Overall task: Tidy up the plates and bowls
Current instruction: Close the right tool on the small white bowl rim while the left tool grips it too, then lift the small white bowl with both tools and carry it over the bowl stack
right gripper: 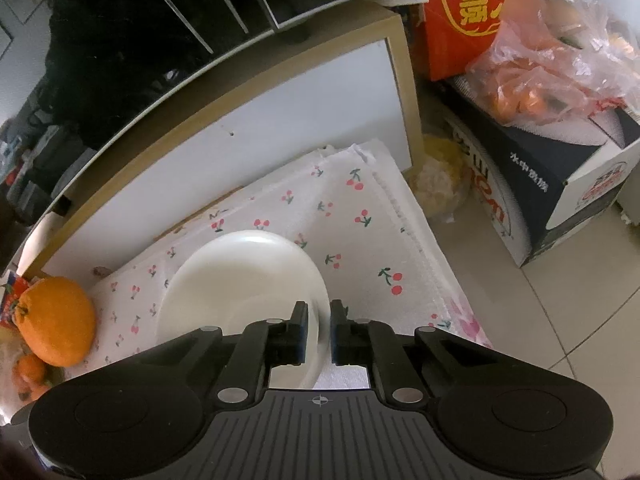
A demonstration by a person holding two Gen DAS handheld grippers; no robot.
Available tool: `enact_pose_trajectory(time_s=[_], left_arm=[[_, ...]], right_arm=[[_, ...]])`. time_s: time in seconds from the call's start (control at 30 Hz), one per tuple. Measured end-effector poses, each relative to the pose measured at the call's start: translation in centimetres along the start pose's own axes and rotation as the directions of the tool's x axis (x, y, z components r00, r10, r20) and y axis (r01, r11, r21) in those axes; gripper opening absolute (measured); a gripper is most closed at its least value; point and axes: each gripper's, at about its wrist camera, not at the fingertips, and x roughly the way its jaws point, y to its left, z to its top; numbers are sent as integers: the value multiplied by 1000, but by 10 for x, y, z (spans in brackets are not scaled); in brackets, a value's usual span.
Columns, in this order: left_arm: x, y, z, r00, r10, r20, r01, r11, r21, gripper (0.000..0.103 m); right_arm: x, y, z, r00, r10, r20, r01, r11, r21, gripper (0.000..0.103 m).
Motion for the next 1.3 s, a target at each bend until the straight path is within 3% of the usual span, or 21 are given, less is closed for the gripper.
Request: enact_pose_trajectory(time_s=[0.7, 1.3], left_arm=[[-69, -20, -1, 999, -2, 46, 1, 1000, 19, 12], [-120, -39, -48, 999, -35, 4, 35, 998, -44, 12]], right_arm=[[-81, 17, -7, 999, 4, 54, -2, 999, -39, 12], [-149, 19, -67, 999, -21, 40, 26, 994, -110, 14]])
